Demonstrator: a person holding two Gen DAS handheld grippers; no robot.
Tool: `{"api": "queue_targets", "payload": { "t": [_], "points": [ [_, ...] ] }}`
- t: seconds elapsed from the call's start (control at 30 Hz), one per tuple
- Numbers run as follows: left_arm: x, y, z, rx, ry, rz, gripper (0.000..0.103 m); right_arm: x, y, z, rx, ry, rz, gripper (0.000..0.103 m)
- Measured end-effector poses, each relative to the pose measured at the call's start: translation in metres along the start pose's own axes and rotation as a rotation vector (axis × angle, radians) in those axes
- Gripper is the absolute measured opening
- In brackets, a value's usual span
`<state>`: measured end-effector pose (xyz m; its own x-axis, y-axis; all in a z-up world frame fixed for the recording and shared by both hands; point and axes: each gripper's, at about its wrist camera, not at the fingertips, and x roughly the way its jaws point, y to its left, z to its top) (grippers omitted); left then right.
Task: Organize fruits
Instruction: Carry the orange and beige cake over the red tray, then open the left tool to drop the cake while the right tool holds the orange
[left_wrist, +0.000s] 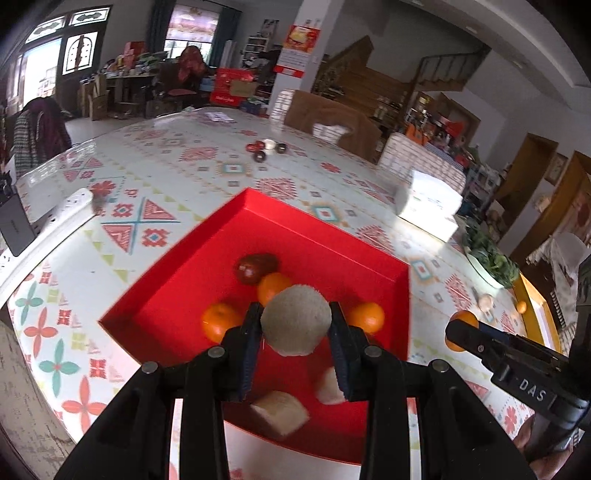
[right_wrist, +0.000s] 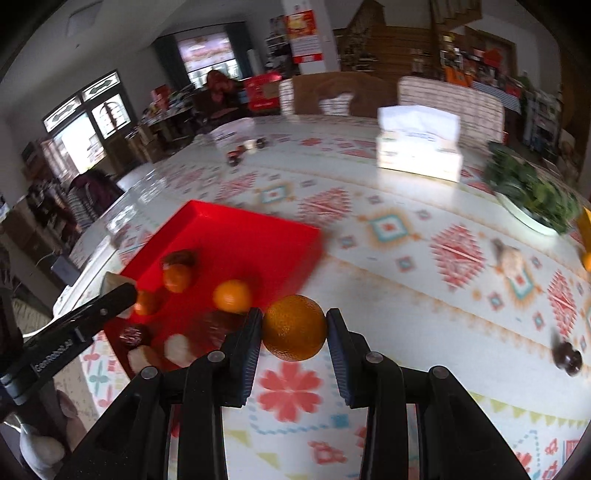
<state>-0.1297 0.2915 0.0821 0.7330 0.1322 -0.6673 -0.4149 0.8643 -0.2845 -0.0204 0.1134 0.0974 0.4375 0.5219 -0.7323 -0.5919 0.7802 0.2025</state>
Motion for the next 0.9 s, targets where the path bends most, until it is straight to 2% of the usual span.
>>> {"api": "queue_targets", "payload": {
  "t": [0.23, 0.47, 0.9],
  "points": [
    [0.014, 0.026, 0.008, -0.026, 0.010, 0.045, 0.034, 0.026, 0.037, 0.010, -0.060, 0.033, 0.023, 0.039],
    [0.024, 0.041, 0.018, -0.024, -0.006, 0.083, 0.034, 0.052, 0.054, 0.021, -0.089, 0.058, 0.018, 0.039],
    [0.042, 0.054, 0.027, -0.019, 0.011, 0.084, 0.034, 0.086, 0.071, 0.037, -0.106, 0.091, 0.022, 0.039]
  ]
}}
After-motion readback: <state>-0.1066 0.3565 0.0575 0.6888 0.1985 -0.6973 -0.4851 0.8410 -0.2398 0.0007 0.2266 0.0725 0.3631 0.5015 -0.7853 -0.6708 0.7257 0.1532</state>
